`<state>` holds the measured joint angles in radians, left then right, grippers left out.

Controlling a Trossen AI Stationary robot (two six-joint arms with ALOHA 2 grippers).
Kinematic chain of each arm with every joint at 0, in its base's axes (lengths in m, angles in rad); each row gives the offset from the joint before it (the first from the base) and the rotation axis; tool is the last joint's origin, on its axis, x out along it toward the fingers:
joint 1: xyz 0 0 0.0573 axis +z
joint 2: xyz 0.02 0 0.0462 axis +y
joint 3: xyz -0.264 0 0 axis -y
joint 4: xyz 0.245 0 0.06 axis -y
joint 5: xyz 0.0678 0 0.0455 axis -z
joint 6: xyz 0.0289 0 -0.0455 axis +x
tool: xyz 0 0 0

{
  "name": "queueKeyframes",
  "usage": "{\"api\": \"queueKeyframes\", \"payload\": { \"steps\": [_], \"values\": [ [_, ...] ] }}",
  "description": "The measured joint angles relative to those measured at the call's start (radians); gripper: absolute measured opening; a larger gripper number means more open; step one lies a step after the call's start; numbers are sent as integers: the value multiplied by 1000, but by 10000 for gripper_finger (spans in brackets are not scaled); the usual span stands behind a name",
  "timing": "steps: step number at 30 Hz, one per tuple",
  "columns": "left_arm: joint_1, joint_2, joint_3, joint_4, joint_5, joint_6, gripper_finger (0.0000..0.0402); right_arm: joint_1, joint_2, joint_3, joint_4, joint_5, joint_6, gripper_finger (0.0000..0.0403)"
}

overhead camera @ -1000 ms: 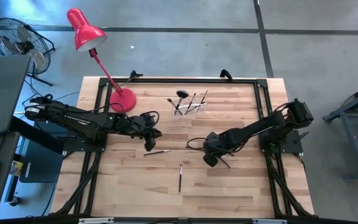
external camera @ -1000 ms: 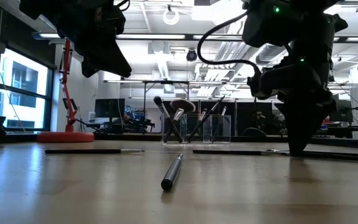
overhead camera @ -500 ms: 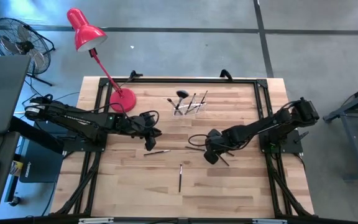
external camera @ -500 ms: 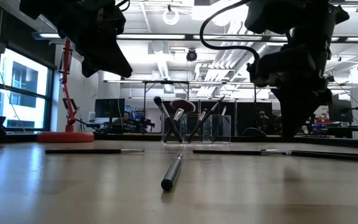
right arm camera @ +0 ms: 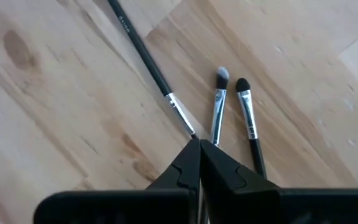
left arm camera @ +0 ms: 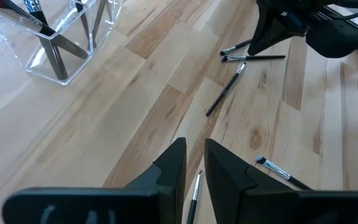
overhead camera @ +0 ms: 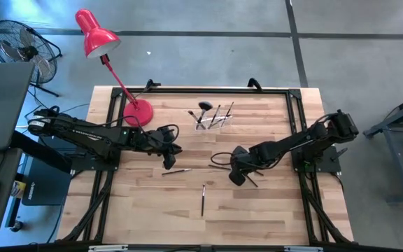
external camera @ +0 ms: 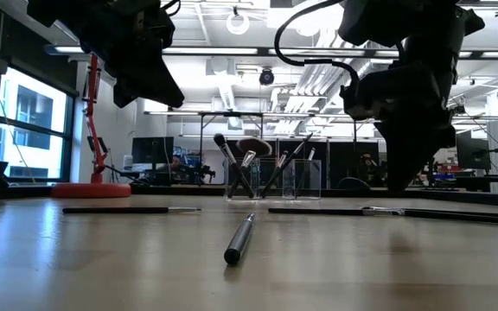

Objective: Put items in baskets/containers
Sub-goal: Put the eyeshadow brush into the transparent organizer

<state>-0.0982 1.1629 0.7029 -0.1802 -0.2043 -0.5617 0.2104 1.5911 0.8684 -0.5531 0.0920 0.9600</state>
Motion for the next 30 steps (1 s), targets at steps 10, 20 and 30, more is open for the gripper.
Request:
{"api": "queueKeyframes", "payload": {
  "steps": [10,20,30],
  "values": [
    [0,0,0,0,1,0,56,0,0,0,0,16,0,9],
    [0,0,0,0,3,1,55,0,0,0,0,11,0,104],
    [0,0,0,0,3,4,56,35,47,1,7,10,0,88]
  ]
}}
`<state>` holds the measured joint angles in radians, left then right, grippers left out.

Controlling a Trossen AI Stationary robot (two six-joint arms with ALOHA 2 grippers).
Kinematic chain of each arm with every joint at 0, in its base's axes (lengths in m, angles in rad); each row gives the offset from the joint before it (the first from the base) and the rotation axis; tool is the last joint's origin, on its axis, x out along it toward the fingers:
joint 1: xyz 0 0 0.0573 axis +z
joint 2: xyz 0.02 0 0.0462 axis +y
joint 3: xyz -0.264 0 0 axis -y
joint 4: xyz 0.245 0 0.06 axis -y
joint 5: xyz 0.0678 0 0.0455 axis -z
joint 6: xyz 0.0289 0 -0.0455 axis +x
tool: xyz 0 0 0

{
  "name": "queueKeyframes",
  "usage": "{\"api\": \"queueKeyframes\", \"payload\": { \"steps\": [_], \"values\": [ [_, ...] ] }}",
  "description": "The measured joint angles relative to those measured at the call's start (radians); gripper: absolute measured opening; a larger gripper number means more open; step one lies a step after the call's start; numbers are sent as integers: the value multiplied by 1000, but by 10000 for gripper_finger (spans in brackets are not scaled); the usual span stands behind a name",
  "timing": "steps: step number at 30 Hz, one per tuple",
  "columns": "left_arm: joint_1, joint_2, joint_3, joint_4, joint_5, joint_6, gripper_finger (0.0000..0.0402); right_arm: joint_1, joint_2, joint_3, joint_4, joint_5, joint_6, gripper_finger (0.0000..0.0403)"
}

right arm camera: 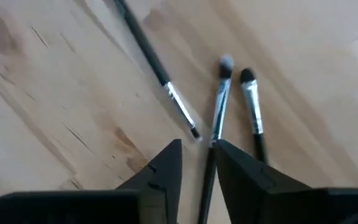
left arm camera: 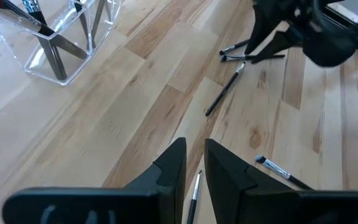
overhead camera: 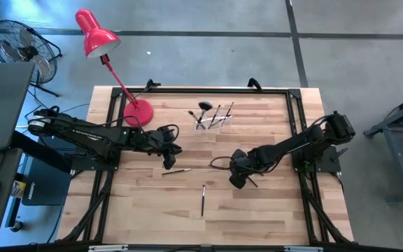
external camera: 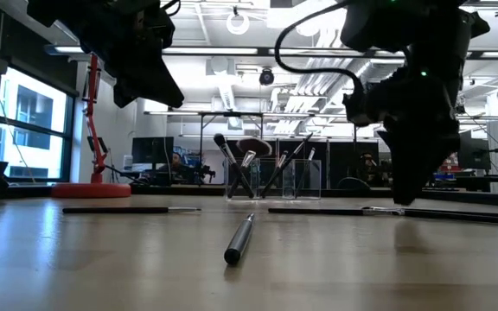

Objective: Put items in baskets/containers
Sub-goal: Put the eyeshadow brush into the transparent organizer

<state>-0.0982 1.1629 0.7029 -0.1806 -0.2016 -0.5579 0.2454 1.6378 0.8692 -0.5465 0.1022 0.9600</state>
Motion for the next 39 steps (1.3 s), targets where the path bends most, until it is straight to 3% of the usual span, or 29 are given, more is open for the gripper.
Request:
{"api": "queueKeyframes", "payload": {
  "steps": [12,26,35,39],
  "values": [
    [0,0,0,4,-3,0,55,14,115,7,54,15,0,6],
    [0,0,0,6,-3,-4,55,19,55,-2,89,24,5,3],
    [0,0,0,6,-2,-23,55,16,-90,-1,69,47,4,26],
    [0,0,0,6,-2,-23,55,9,-104,1,15,49,4,54]
  ]
}}
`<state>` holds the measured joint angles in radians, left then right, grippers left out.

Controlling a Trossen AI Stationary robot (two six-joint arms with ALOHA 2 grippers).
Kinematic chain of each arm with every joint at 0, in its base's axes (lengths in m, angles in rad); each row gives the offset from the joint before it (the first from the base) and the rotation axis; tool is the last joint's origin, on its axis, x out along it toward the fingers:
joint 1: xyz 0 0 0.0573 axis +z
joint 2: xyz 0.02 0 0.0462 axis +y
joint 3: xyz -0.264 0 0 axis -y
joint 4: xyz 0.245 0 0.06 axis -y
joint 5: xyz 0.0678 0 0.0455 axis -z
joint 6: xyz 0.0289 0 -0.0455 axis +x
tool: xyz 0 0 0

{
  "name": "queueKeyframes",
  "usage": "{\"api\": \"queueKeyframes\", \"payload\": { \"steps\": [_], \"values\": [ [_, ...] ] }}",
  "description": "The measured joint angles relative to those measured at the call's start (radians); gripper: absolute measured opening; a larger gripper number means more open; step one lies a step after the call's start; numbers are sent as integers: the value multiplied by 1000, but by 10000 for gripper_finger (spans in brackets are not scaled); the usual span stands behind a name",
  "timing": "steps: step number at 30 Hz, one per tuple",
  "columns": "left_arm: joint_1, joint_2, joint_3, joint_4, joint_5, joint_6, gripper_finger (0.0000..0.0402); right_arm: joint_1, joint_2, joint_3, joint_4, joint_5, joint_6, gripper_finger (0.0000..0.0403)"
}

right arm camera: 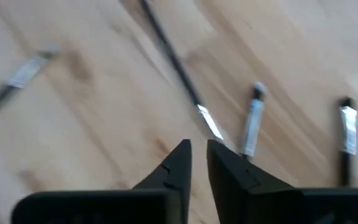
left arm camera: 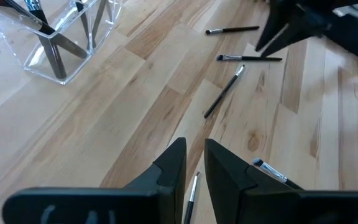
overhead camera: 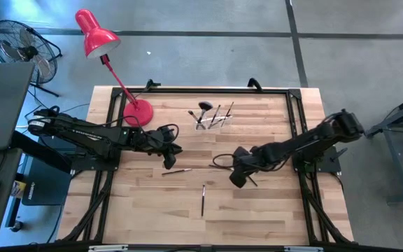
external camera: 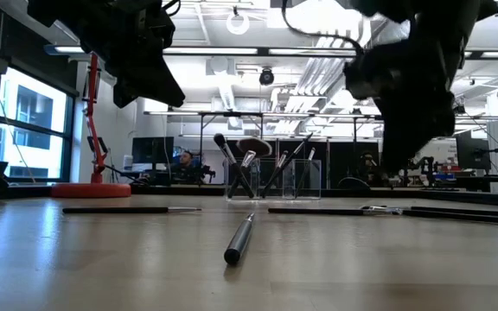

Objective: Put items in baskets/containers
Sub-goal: Put the eyeshadow brush into the transparent organizer

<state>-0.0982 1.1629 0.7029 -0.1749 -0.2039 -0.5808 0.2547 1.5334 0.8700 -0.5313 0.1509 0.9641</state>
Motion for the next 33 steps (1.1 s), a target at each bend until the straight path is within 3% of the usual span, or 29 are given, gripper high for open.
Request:
{"api": "queueKeyframes", "payload": {
  "steps": [7,15,23,33],
  "values": [
    [0,0,0,0,3,-1,55,0,8,-12,-97,45,50,121],
    [0,0,0,-1,3,-1,55,0,13,-128,62,-19,97,145],
    [0,0,0,-7,3,-1,56,1,13,-210,153,-11,130,113],
    [0,0,0,-5,0,0,55,1,18,-192,186,3,102,21]
  ]
}}
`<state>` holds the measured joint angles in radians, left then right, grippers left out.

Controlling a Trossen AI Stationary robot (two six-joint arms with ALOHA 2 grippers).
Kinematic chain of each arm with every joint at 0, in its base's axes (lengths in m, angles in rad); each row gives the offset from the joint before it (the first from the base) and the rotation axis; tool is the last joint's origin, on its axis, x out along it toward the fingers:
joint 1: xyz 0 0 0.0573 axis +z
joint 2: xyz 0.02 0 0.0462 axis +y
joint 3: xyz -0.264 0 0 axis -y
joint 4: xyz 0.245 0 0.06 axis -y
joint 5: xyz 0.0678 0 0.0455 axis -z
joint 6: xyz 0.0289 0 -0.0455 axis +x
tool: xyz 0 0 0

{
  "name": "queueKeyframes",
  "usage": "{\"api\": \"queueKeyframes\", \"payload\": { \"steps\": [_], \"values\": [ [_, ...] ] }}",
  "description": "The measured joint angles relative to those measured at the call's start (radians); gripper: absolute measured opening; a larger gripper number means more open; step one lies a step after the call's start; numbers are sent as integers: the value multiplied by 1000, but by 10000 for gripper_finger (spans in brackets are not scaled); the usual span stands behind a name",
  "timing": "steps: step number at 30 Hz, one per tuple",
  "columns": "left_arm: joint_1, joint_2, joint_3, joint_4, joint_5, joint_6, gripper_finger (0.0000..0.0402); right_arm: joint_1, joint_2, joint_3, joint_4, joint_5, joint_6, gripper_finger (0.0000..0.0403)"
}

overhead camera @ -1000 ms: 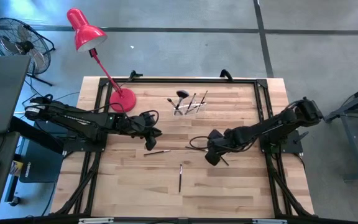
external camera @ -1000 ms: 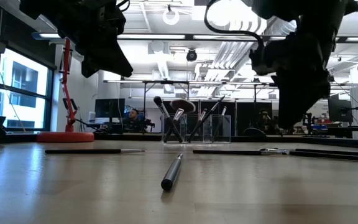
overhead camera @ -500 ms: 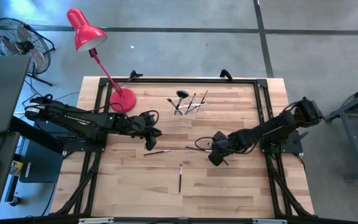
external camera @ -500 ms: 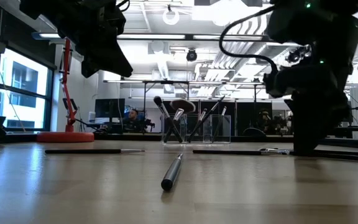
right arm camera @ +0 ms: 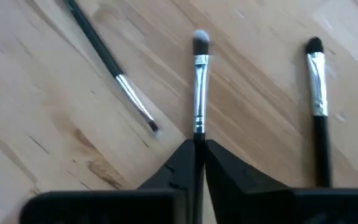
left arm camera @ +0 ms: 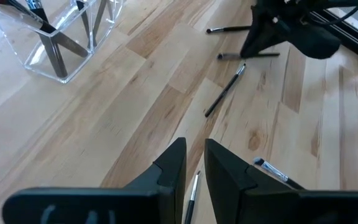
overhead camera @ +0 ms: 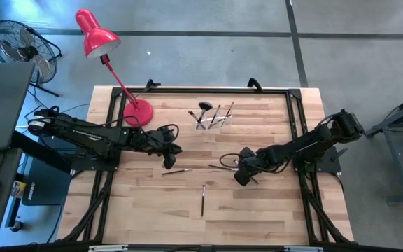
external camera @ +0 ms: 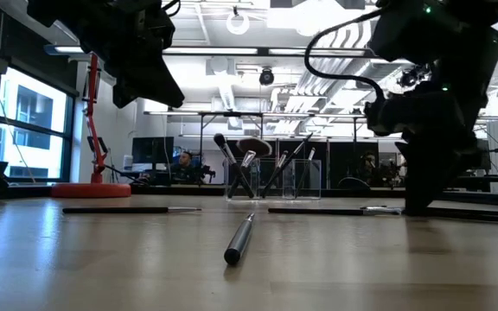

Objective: Put items in baskets/containers
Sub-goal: Put the eyeshadow brush into the transparent organizer

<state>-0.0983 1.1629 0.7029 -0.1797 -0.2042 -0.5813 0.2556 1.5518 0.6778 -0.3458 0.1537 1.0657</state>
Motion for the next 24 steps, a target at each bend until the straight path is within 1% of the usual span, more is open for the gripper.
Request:
{"api": "queueKeyframes", "payload": {
  "steps": [2,5,9,13,19,21,24],
  "values": [
    [0,0,0,1,-1,0,55,0,4,1,56,-7,0,8],
    [0,0,0,4,-1,0,55,0,23,-1,153,-10,4,9],
    [0,0,0,5,-1,-4,55,-14,91,3,289,-3,8,2],
    [0,0,0,6,14,-39,55,-28,157,18,327,8,35,2],
    [-12,0,0,23,29,-79,55,-51,171,18,414,103,35,1],
    [-29,13,0,53,29,-56,55,-67,172,17,434,104,25,0],
    [-55,72,-1,107,30,6,55,-82,172,17,447,76,-33,0]
  ]
}}
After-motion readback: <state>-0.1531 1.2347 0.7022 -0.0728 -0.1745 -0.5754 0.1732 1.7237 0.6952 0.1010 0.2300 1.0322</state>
